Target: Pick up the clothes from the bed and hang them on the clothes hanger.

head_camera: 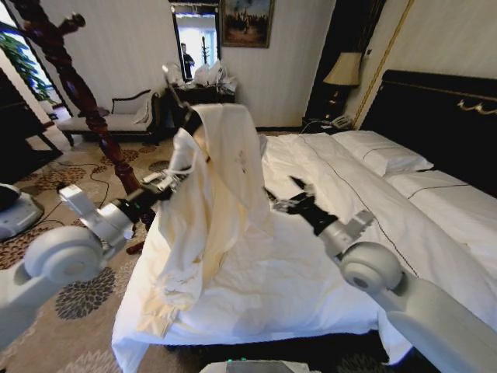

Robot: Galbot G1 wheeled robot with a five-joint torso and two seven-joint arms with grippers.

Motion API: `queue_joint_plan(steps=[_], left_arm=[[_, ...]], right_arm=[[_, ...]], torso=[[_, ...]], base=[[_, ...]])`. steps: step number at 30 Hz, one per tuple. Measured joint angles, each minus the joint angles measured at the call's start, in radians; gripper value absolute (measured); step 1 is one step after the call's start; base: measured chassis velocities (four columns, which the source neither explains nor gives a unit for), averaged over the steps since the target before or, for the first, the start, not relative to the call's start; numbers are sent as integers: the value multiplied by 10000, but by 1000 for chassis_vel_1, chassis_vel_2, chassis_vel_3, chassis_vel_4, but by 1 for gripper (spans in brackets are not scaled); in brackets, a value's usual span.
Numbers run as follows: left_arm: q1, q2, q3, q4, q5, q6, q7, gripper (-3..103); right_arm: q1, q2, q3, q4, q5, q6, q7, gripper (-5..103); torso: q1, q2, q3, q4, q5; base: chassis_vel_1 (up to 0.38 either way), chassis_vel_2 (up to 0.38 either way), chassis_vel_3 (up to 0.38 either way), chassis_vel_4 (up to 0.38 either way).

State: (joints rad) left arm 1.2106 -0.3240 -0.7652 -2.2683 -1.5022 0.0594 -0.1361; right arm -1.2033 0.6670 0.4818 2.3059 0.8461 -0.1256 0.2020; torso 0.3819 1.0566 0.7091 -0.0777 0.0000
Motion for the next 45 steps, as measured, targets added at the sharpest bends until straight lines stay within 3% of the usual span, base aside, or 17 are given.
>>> queue_joint_plan(steps=[6,15,22,30,35,38,41,44,45], left_arm=[[-73,209,-505,475,-712,107,-91,20],[-467,1204,-1260,1708,-1985,480,-102,20],[-478,1767,-1961,2603,-3081,788,-26,20],[-608,2308,-2159,3678,-3744,1092,269,20],[-883,2778,-2003,4554,-4041,1350,842,20],[-962,3286,-1739,5637,-4030,1432,1729,20],[-946,3516,-1612,6118,-3967,1452,2159,20],[-809,4047,-1337,6867,-3684,1439,3173,20],[-809,4047,-1337,6867,-3684,1439,3173,20]], right_arm=[[-1291,295,1203,160,-163,2,7,100],[-2950,979,3213,741,-297,-38,93,100],[-3921,1446,3828,1228,-683,-41,45,100],[-4524,1854,4079,1668,-1008,-43,-3,100],[-4848,2166,4081,1894,-1357,-30,-96,100],[-4961,2375,4045,1961,-1470,-25,-118,100],[-5010,2451,4028,1962,-1514,-23,-127,100],[-5088,2542,3992,1962,-1593,-18,-138,100],[-5088,2542,3992,1962,-1593,-18,-138,100]], torso=[[0,0,0,-1,-1],[0,0,0,-1,0],[0,0,-1,0,0],[0,0,0,2,-3],[0,0,-1,-2,-1],[1,0,0,0,-2],[0,0,0,1,-2],[0,0,0,0,-3],[0,0,0,0,-3]], base=[[0,0,0,0],[0,0,0,0],[0,0,0,0],[0,0,0,0],[0,0,0,0],[0,0,0,0],[0,0,0,0],[0,0,0,0],[0,0,0,0]])
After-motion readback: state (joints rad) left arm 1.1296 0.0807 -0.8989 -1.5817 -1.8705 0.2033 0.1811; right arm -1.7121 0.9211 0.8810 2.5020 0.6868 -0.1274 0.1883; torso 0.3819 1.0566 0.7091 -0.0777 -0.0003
